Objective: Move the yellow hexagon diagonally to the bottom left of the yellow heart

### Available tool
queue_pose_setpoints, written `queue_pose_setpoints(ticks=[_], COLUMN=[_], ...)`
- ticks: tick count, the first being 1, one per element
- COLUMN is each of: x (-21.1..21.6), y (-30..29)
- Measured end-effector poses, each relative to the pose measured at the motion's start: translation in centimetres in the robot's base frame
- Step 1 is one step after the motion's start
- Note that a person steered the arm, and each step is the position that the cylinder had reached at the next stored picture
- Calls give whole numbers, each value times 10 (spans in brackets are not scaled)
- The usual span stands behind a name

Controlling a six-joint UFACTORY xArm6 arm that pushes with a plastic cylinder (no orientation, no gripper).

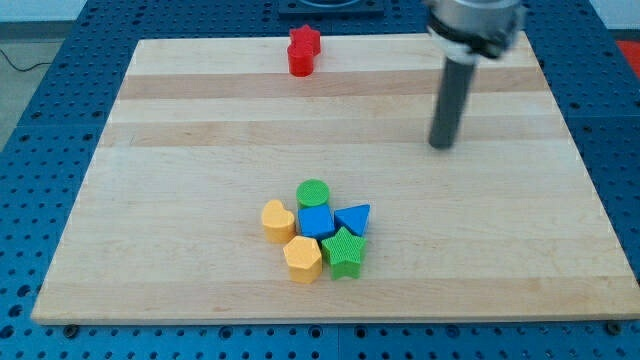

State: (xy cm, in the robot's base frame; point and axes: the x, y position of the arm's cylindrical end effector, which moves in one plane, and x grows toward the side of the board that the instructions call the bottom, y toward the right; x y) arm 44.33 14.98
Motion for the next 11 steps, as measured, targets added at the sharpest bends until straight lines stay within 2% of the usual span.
queue_pose_setpoints(ticks=[2, 3, 5, 7, 9, 11], x=[141, 175, 158, 48, 42, 68], y=[23, -1, -160, -267, -288, -275])
